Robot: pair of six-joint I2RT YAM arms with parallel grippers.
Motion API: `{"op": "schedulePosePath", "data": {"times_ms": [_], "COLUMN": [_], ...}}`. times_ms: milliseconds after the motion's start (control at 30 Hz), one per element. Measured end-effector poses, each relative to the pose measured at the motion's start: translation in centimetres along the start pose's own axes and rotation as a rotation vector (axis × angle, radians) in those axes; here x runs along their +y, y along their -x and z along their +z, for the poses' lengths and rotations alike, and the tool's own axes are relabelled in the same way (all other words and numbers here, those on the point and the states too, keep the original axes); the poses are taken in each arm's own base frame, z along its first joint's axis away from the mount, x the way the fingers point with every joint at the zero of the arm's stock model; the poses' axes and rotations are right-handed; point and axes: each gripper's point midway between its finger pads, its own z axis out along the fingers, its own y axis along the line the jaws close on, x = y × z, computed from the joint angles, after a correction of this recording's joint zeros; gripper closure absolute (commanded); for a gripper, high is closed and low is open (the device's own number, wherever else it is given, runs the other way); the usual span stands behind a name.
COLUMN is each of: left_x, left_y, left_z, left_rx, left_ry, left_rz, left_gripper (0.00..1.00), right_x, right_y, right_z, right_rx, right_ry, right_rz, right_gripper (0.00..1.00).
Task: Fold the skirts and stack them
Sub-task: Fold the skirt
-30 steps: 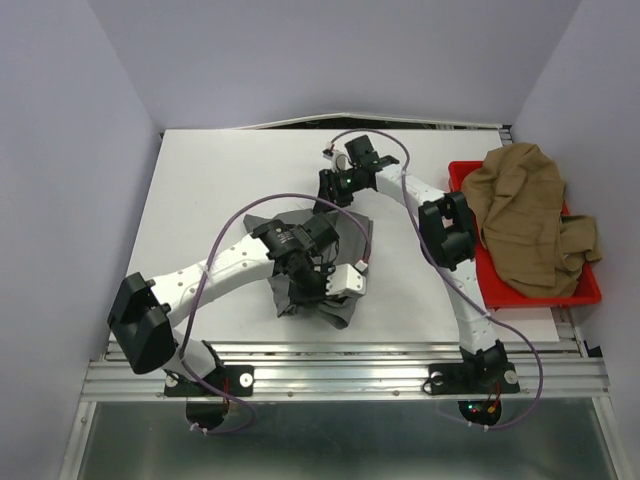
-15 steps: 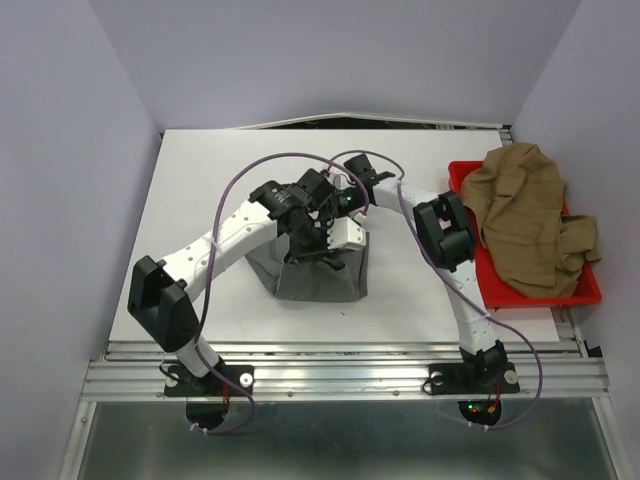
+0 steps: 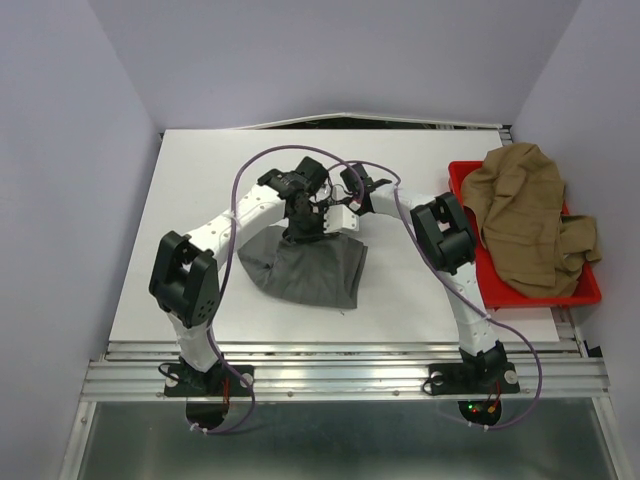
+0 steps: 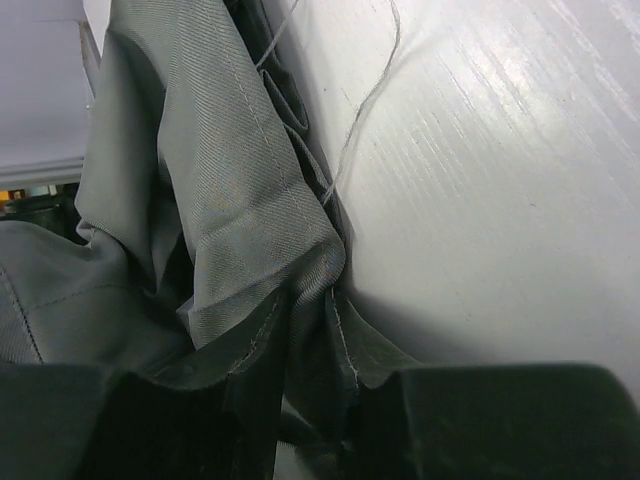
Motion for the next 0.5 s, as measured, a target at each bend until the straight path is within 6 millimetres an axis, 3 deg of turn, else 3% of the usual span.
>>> {"op": "schedulePosePath", "data": {"times_ms": [267, 500], "left_x": [3.0, 4.0], "left_y": [0.8, -0.1], "left_z": [0.6, 3.4], "left_rx": [-0.046, -0.04], "left_ry": [0.099, 0.127], "left_rz": [0.038, 0.062], "left_gripper": [1.0, 0.99], "right_x": [0.4, 0.4], "right_y": [-0.1, -0.1], "right_z": [0.0, 0.0], "right_rx": [0.005, 0.006], "right_ry": [0.022, 0.023], "right_rz": [0.001, 0.004], "right_gripper": [0.74, 0.71]}}
